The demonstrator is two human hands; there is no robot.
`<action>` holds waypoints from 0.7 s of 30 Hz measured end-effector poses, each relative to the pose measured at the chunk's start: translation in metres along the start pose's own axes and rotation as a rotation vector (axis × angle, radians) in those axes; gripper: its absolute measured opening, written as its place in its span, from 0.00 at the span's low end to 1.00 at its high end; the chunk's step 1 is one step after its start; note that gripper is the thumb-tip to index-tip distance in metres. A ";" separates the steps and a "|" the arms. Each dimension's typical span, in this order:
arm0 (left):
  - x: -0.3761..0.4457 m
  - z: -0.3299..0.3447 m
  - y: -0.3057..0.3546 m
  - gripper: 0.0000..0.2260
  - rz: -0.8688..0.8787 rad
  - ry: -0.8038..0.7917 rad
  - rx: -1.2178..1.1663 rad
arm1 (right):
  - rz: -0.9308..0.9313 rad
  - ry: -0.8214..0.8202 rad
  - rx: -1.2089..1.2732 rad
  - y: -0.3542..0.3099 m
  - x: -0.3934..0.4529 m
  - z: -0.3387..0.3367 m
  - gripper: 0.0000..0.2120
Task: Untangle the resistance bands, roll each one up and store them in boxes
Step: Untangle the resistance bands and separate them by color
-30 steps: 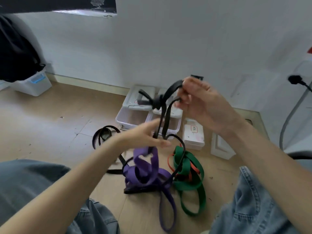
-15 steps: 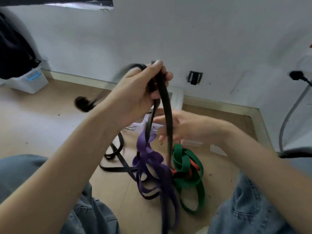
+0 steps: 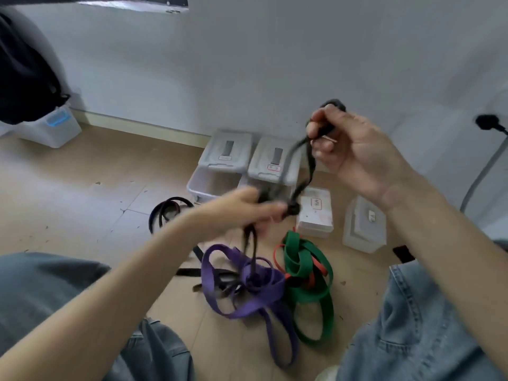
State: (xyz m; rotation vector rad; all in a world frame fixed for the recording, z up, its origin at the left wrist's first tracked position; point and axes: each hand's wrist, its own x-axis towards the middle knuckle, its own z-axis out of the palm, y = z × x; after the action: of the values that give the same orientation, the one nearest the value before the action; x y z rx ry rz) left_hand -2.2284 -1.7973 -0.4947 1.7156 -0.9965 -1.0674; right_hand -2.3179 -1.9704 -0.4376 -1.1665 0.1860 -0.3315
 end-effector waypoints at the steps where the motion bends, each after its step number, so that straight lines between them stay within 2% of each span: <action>1: -0.003 -0.012 0.011 0.08 0.037 0.068 -0.242 | 0.040 0.029 -0.031 -0.002 0.000 -0.007 0.10; 3: -0.012 -0.037 0.040 0.09 0.162 0.003 -0.804 | 0.198 -0.016 -0.143 0.001 -0.005 -0.014 0.21; 4: -0.016 -0.045 0.053 0.10 0.230 -0.078 -1.001 | 0.289 -0.103 -0.257 0.006 -0.010 -0.013 0.25; 6: -0.019 -0.042 0.071 0.11 0.309 -0.155 -1.200 | 0.414 -0.390 -0.615 0.020 -0.020 0.001 0.25; 8: -0.012 -0.029 0.078 0.11 0.324 -0.064 -1.267 | 0.443 -0.619 -0.850 0.033 -0.025 0.021 0.24; 9: -0.008 -0.023 0.079 0.11 0.308 -0.002 -1.254 | 0.408 -0.653 -0.892 0.041 -0.027 0.029 0.22; 11: 0.002 -0.021 0.069 0.12 0.266 0.175 -1.034 | 0.252 -0.559 -0.878 0.053 -0.030 0.037 0.13; 13: 0.010 -0.026 0.049 0.16 0.222 0.263 -0.653 | 0.166 -0.361 -0.738 0.049 -0.027 0.035 0.11; 14: 0.010 -0.027 0.037 0.18 0.193 0.203 -0.500 | 0.135 -0.286 -0.620 0.042 -0.024 0.032 0.12; 17: 0.003 -0.009 -0.003 0.14 0.049 -0.202 -0.026 | -0.005 -0.109 -0.186 0.019 -0.009 0.017 0.15; 18: 0.003 -0.001 -0.014 0.13 -0.013 -0.285 0.171 | -0.041 -0.049 -0.120 0.015 -0.005 0.013 0.17; 20: 0.003 0.003 -0.017 0.10 -0.078 -0.221 0.345 | -0.056 0.066 -0.084 0.015 -0.001 0.003 0.18; 21: 0.001 -0.002 -0.013 0.09 -0.081 -0.132 0.298 | -0.027 0.107 -0.079 0.016 0.000 -0.004 0.16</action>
State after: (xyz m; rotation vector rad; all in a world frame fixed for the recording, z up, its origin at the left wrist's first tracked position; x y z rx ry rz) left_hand -2.2240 -1.7938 -0.5069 1.9579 -1.2284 -1.1410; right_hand -2.3168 -1.9679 -0.4533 -1.2310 0.2789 -0.4134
